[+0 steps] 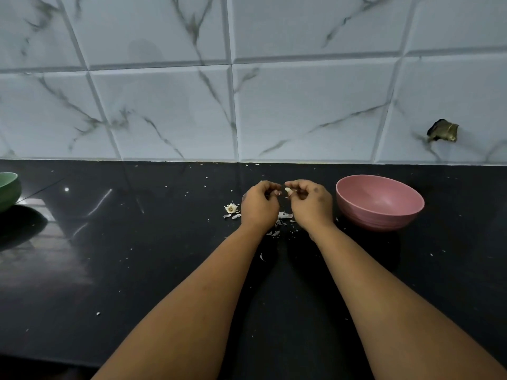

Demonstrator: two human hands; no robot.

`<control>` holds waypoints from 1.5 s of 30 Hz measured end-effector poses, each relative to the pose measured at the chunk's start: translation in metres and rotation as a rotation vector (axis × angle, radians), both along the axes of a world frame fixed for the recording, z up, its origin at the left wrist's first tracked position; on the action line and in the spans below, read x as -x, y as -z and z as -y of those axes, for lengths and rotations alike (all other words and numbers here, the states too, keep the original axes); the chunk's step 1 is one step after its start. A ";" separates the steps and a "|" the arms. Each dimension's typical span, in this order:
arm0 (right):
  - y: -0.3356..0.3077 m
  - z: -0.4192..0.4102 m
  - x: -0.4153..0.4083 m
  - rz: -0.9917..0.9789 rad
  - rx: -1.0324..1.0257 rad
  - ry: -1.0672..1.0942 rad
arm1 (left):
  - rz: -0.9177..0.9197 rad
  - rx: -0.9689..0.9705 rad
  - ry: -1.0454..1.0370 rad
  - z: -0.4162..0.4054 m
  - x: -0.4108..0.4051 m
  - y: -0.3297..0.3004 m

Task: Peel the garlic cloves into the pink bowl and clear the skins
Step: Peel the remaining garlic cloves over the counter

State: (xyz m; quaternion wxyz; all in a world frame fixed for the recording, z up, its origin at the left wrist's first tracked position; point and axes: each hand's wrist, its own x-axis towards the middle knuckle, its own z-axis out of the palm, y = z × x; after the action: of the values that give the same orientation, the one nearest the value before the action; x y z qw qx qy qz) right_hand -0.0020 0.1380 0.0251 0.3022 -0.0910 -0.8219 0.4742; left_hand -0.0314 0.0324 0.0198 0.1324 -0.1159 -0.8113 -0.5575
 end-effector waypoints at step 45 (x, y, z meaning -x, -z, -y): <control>-0.053 -0.064 -0.053 -0.107 -0.332 0.384 | -0.028 0.120 0.095 -0.010 -0.023 0.002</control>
State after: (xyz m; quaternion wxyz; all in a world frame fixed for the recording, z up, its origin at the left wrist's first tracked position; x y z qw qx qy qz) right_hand 0.0510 0.2018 0.0777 0.4407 -0.1694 -0.8389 0.2709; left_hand -0.0081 0.0425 0.0179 0.1101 -0.1698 -0.8349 -0.5119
